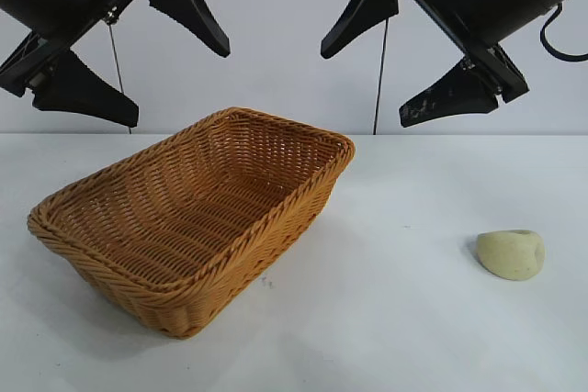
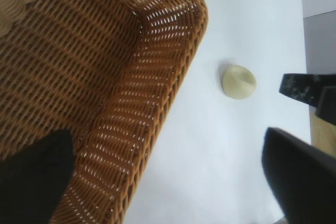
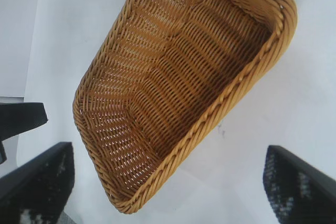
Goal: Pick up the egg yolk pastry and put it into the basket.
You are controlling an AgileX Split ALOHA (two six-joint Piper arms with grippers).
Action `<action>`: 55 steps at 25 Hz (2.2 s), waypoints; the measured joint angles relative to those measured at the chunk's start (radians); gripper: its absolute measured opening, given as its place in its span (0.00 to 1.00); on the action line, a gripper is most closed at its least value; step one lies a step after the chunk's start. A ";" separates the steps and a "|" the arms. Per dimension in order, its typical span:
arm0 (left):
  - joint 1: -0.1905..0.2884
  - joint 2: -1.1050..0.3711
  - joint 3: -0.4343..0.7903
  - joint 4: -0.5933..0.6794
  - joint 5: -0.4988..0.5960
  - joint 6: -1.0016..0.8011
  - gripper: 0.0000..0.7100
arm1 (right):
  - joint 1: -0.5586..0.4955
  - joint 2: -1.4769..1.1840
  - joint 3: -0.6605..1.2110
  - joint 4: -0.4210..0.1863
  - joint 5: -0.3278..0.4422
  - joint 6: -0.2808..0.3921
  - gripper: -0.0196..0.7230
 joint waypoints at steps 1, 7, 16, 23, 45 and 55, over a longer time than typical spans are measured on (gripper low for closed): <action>0.000 0.000 0.000 0.000 0.000 0.000 0.98 | 0.000 0.000 0.000 0.000 0.000 0.000 0.96; 0.000 0.000 0.000 0.000 0.000 0.000 0.98 | 0.000 0.000 0.000 0.000 0.000 0.000 0.96; 0.000 0.000 0.000 0.000 0.000 0.000 0.98 | 0.000 0.000 0.000 0.000 0.000 0.000 0.96; 0.000 0.000 0.000 0.000 0.000 0.000 0.98 | 0.000 0.000 0.000 0.000 0.000 0.000 0.96; -0.004 -0.168 0.040 0.324 0.187 -0.398 0.98 | 0.000 0.000 0.000 -0.001 0.000 0.000 0.96; -0.020 -0.194 0.177 0.519 0.105 -0.931 0.98 | 0.000 0.000 0.000 -0.001 0.000 0.001 0.96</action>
